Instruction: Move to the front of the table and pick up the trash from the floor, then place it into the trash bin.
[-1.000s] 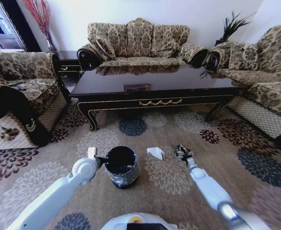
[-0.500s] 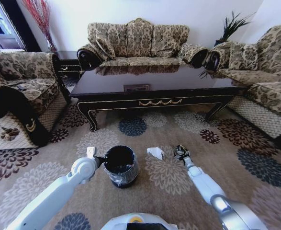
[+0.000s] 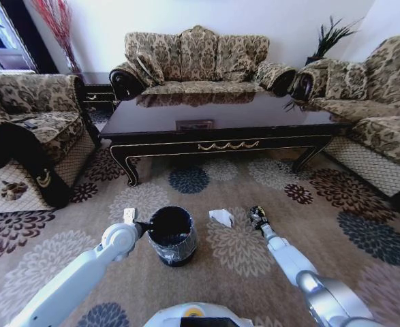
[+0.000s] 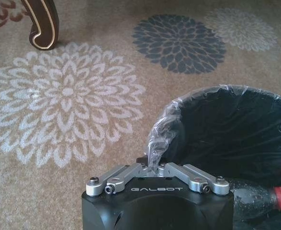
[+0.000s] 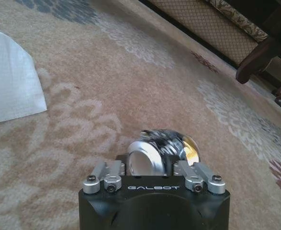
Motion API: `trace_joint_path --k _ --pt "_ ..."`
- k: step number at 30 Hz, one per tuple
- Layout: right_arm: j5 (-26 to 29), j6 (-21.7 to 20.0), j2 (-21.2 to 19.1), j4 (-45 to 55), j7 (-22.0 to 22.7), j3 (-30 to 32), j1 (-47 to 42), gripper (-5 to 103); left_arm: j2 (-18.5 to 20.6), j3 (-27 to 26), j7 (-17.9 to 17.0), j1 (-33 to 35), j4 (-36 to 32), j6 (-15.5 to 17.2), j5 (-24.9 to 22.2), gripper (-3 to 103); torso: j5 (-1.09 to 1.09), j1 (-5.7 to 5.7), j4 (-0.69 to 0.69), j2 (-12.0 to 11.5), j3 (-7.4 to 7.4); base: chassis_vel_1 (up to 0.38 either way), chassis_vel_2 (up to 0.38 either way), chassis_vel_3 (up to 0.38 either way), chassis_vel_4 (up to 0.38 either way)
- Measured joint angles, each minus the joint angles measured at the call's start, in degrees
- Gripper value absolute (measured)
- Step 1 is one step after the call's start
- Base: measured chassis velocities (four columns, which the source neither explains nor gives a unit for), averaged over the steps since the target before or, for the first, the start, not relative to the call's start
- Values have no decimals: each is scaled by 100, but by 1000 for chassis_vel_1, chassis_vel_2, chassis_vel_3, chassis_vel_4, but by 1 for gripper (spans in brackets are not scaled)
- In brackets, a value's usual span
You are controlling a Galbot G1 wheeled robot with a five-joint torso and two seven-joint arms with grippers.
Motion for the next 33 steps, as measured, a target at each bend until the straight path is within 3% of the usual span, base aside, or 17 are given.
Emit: trace_joint_path --k 1,3,9,20,28,33 --pt "0 0 -2 3 0 3 1 37 -5 0 -5 -4 -5 -5 0 4 0 0 0 0 0 0 0 0 0" --pt "0 0 -5 7 2 10 1 37 -8 0 -11 -6 -10 -9 0 4 1 0 -1 0 0 0 0 0 0" --pt "6 0 -42 124 19 41 -58 12 -1 -13 -18 -1 -31 -10 0 4 1 0 0 0 0 0 0 0 0" --pt "175 -69 -267 763 99 32 -358 11 -7 -9 -22 -4 -49 -11 10 4 1 -1 0 0 0 0 0 0 0" --pt "741 -337 -736 2073 205 -2 -1050 11 4 233 -47 -288 -47 -4 0 4 1 -1 0 0 0 0 0 0 0" --pt "1306 -650 -1056 3462 270 224 -1807 11 -42 477 -71 -607 29 30 -54 4 1 -1 -1 0 0 0 0 0 0"
